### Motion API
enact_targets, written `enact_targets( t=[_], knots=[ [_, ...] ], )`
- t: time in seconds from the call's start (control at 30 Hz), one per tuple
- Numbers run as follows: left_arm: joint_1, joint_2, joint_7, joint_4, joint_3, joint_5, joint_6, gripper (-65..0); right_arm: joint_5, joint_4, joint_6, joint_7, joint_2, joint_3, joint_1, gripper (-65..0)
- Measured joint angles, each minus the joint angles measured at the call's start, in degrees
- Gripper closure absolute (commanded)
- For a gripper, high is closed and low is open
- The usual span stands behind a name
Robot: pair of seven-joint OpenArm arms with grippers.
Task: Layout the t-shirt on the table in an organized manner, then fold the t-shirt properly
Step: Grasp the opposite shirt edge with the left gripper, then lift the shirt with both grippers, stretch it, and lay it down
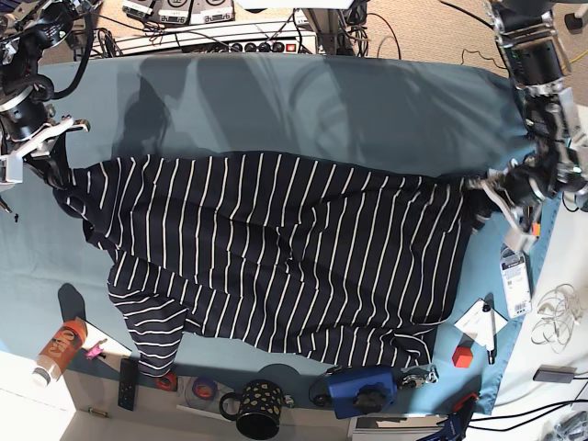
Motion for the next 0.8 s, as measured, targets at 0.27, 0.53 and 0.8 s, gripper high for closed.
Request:
enact_targets(
  t=[0.27,0.53,0.8],
  knots=[
    [0.24,-0.61,3.65,9.16,-1.18,0.07,0.11,0.0,1.40,0.00,0.00,0.76,0.00,0.00,-0.02,0.0],
    [-0.07,-1.11,-2.75,21.73,-12.87,2.47,-0.09,0.0,1.88,0.00,0.15,7.85,0.72,0.00,1.14,0.0],
    [10.62,-1.51,1.88,23.89,-14.25,-1.42,-0.02,0.0,12.83,0.00,0.17,2.60,0.79,2.05,2.05,0.0]
  ],
)
